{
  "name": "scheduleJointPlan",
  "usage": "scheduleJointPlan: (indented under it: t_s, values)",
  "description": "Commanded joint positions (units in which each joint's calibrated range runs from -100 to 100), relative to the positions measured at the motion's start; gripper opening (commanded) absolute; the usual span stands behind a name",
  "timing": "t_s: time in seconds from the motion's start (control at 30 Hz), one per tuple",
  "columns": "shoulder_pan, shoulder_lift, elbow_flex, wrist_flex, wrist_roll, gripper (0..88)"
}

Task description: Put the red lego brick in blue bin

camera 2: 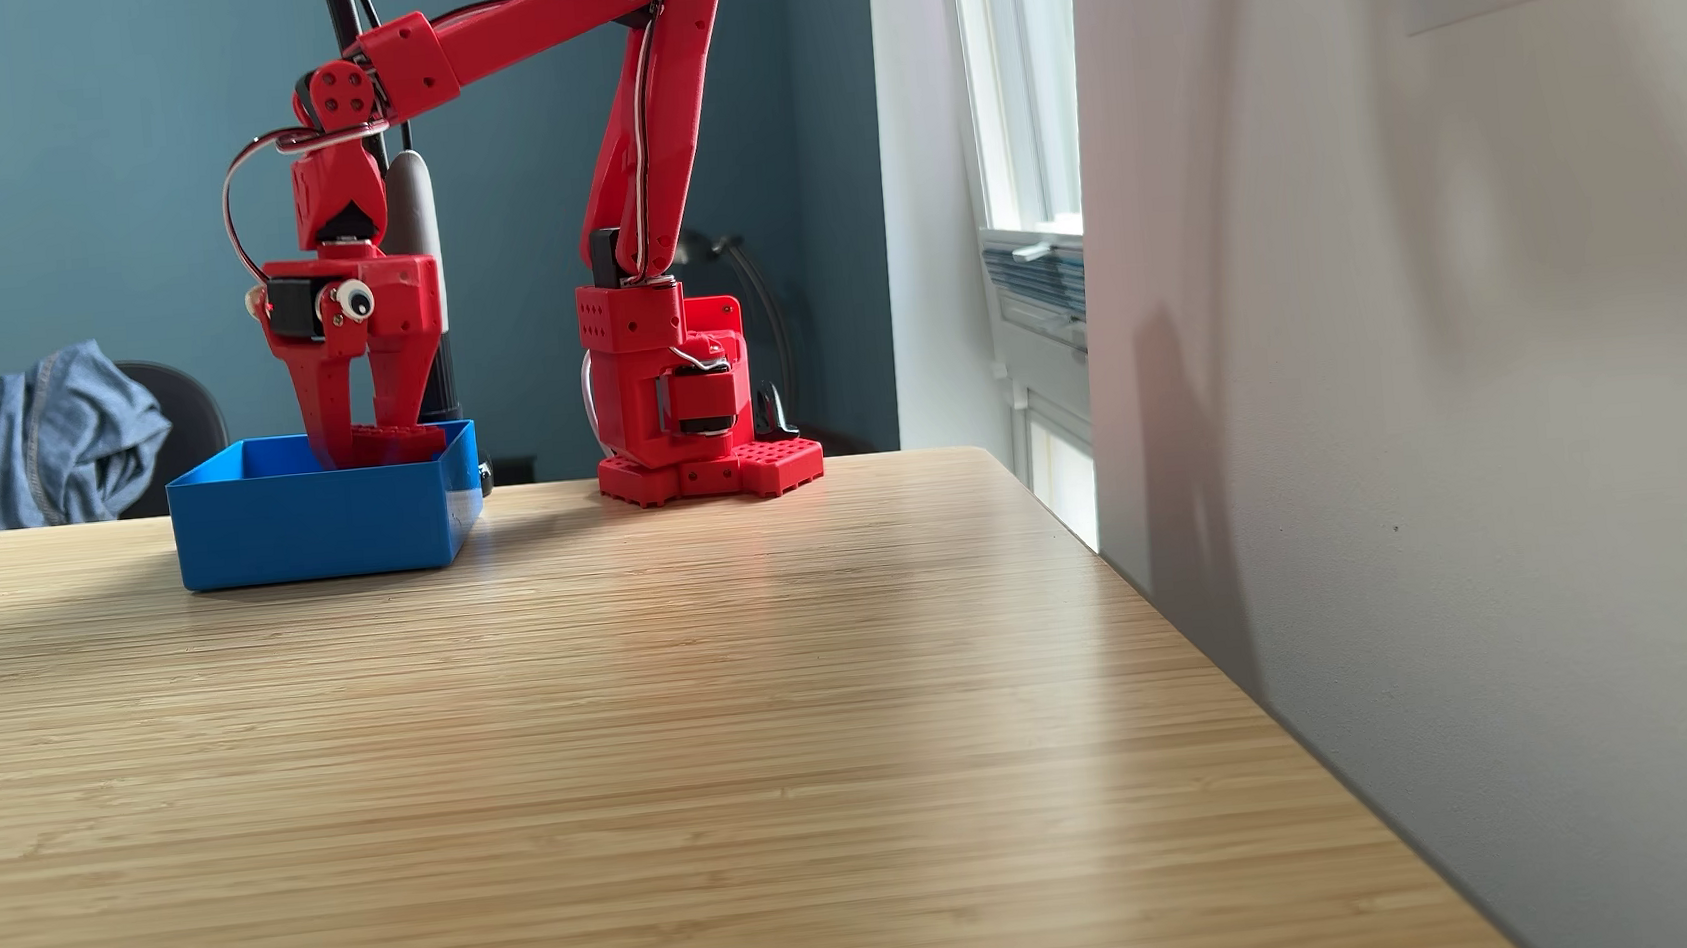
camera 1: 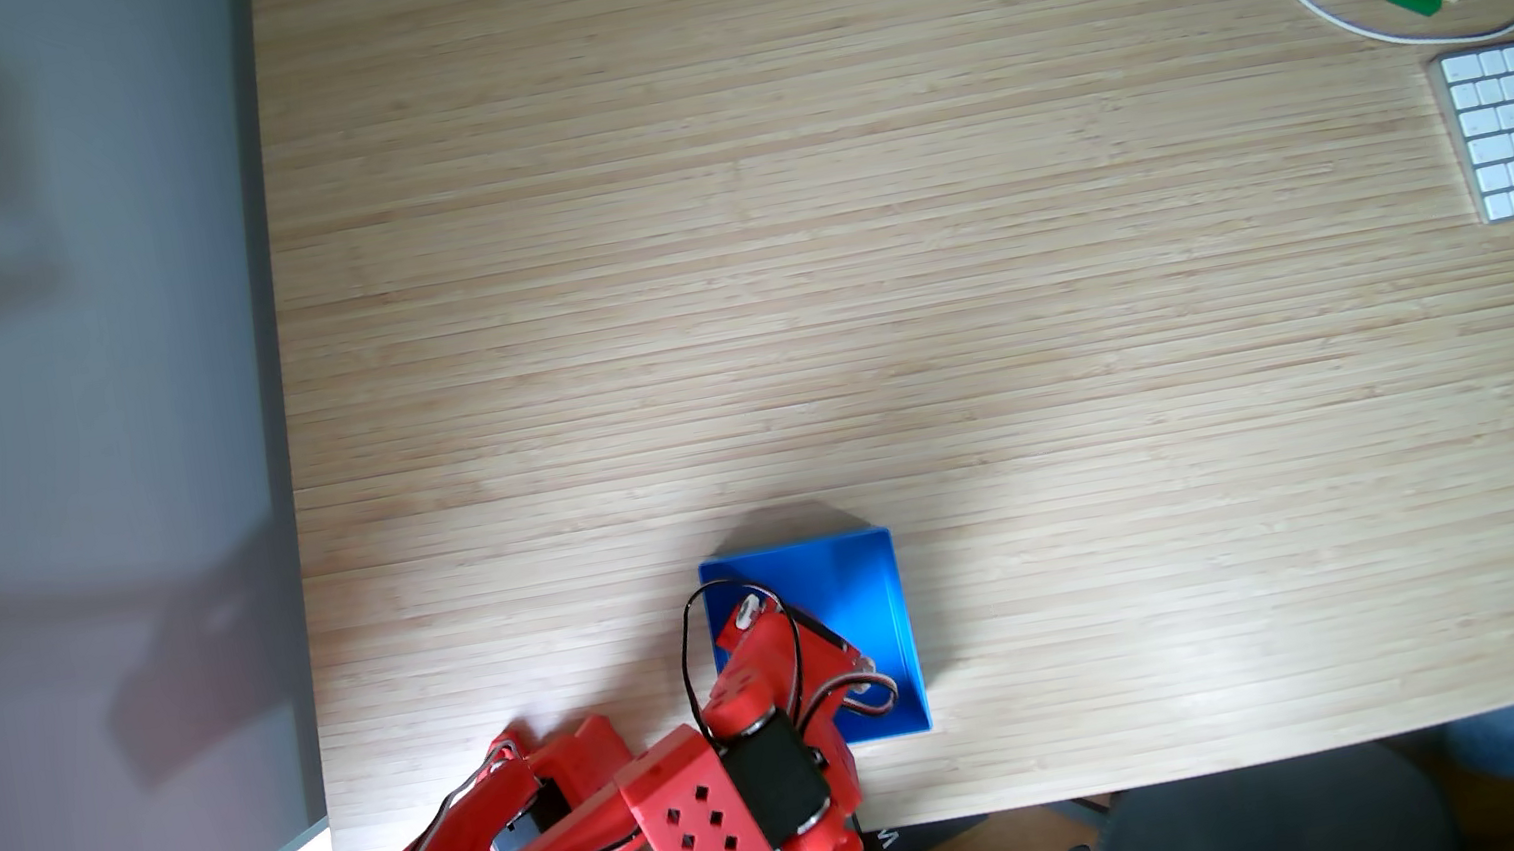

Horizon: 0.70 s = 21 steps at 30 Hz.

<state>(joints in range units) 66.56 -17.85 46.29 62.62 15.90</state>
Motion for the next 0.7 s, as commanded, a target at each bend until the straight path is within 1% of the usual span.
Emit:
scheduleJointPlan:
  t_s: [0.0,0.07,0.23,0.47,0.53,0.67]
  values:
    - [0.4,-3.0,1.5,-3.5,0.2,0.0]
    - [0.4,-3.0,2.6,-4.5,0.4,0.7]
    - [0.3,-3.0,2.3,-4.4,1.0,11.4]
    - [1.0,-3.0,0.1,-3.8,1.9,18.2]
    - [1.3,-3.0,-1.8,-1.7,2.1,17.6]
    - [1.6,-3.1,-9.4,8.1,3.0,12.8]
